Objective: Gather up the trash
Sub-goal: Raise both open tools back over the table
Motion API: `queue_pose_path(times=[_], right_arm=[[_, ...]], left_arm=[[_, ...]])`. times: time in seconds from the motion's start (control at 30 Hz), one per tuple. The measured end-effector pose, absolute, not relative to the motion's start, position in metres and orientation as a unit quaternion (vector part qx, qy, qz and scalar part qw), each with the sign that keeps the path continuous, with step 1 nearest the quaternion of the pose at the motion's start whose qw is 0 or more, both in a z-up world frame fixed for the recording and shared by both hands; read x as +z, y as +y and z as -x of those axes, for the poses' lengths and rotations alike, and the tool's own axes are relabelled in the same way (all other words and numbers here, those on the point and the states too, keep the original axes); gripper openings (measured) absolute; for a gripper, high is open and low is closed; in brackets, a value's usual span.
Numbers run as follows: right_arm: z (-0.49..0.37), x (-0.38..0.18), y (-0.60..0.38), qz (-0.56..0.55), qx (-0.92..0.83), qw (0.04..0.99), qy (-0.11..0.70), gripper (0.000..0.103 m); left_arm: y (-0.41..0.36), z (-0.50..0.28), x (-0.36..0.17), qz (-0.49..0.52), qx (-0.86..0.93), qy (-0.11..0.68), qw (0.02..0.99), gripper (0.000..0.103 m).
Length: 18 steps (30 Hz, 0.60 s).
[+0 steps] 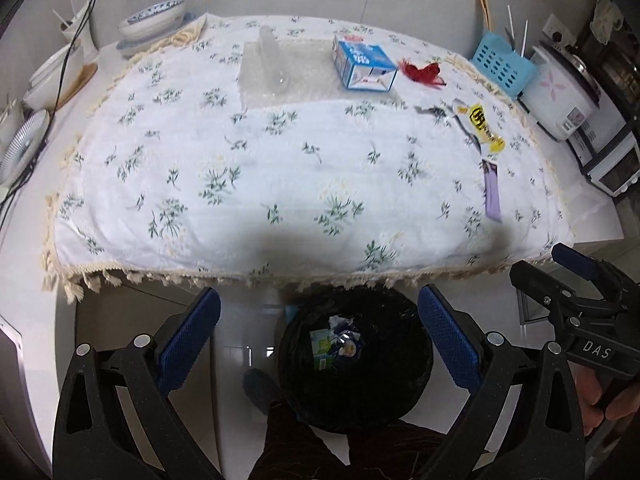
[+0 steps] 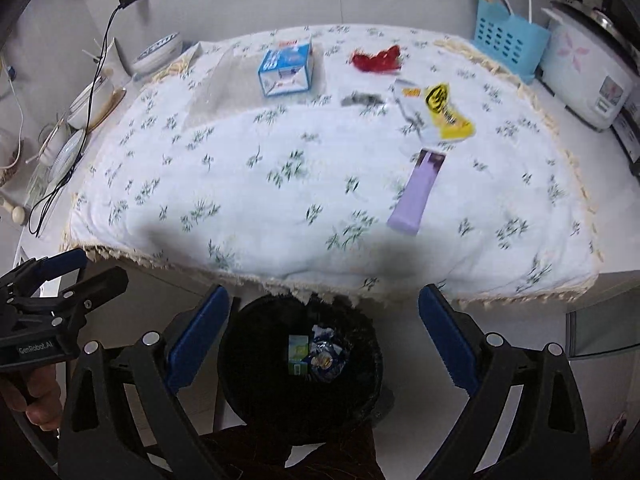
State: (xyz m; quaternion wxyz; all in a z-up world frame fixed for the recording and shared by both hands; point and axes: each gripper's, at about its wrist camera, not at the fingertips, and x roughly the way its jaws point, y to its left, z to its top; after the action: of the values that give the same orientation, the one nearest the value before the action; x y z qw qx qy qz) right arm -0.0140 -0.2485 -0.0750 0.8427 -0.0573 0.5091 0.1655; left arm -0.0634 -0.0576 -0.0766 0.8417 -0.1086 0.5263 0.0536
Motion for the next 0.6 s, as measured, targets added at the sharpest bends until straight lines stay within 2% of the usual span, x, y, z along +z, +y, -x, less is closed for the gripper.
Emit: queue_pose_path(times=[0.6], right_arm=[[-0.049, -0.016, -0.277, 0.041, 0.144, 0.877, 0.456, 0.092]], left_arm=[[-0.073, -0.004, -0.030, 0.088, 0.042, 0.502, 0.859, 0.097]])
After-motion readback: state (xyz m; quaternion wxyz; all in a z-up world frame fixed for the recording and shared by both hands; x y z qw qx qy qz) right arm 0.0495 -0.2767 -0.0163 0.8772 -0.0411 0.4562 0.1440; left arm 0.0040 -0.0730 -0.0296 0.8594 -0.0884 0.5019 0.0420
